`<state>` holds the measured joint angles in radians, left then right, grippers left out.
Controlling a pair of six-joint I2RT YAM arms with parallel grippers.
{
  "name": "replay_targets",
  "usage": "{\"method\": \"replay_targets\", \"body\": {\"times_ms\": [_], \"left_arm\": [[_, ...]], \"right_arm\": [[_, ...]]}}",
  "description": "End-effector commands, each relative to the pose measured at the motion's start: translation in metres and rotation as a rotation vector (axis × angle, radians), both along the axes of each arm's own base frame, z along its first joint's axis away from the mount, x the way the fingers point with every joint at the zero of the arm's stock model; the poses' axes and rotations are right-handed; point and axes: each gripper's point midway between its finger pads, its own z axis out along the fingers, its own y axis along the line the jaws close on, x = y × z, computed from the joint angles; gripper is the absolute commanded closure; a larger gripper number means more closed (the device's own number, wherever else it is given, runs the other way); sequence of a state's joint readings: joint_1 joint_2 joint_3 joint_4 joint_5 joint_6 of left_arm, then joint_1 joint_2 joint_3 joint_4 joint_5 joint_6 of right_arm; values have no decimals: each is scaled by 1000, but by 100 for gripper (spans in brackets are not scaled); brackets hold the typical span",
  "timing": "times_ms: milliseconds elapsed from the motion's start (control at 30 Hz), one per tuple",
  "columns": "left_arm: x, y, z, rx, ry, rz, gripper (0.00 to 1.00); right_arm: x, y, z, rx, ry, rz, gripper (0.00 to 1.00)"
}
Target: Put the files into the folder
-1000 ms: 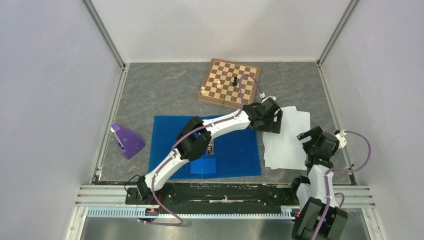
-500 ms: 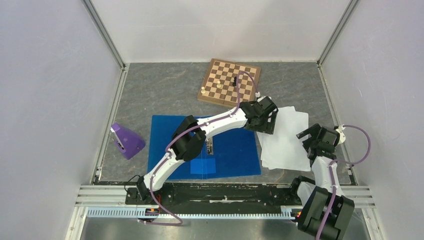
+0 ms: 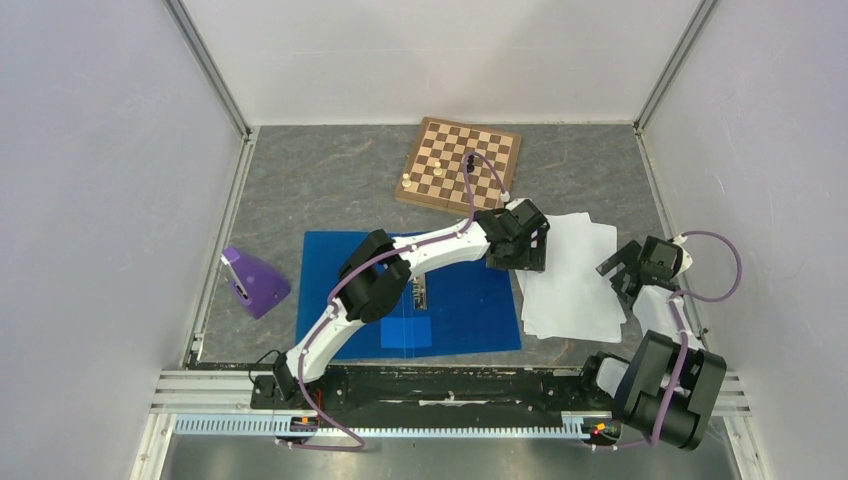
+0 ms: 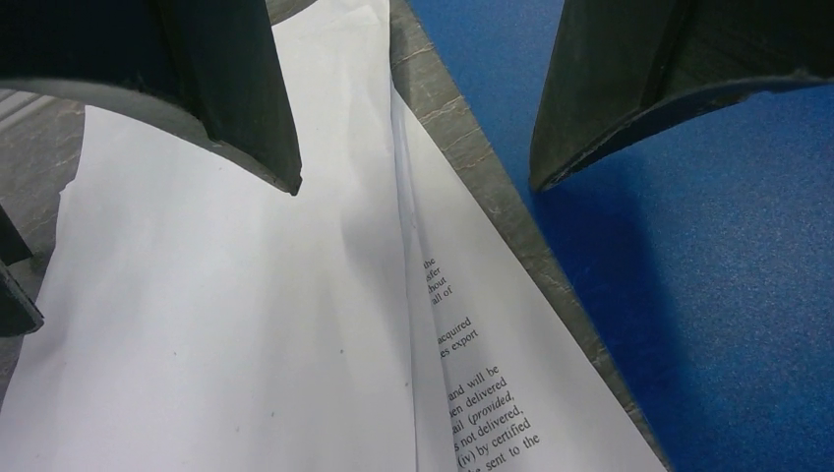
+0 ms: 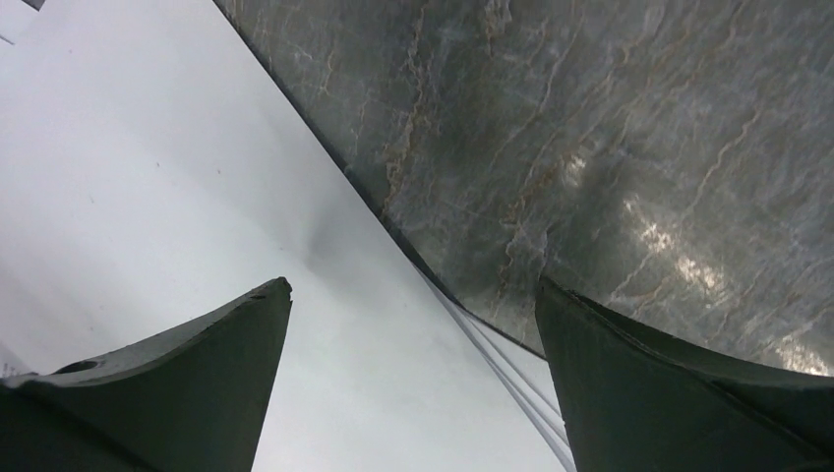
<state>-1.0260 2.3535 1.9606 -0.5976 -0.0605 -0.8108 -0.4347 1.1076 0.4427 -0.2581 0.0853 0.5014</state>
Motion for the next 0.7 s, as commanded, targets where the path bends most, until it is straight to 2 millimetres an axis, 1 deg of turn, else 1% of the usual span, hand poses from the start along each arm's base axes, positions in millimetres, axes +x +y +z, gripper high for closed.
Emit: {"method": "replay_targets", "body": {"times_ms": [0, 67, 167, 267, 367, 500, 600, 667], "left_arm": [[6, -7, 14, -54, -9, 35, 8], [7, -8, 15, -53, -10, 31, 8], [7, -10, 12, -56, -2, 28, 8], [5, -13, 7, -50, 10, 18, 8], [3, -20, 9, -80, 16, 1, 9], [6, -19, 10, -60, 7, 12, 9], [7, -14, 2, -30, 19, 33, 9], [5, -19, -4, -40, 33, 30, 9]], "right_arm": [[20, -8, 6, -39, -33, 64, 2], [29, -2, 3, -10, -52, 105, 2], [34, 7, -6, 42, -44, 147, 2], [31, 8, -11, 47, -39, 151, 2], [26, 11, -17, 51, -33, 153, 2], [21, 14, -25, 60, -11, 161, 2], [20, 16, -28, 69, -6, 170, 2], [21, 18, -28, 79, -10, 176, 2]]}}
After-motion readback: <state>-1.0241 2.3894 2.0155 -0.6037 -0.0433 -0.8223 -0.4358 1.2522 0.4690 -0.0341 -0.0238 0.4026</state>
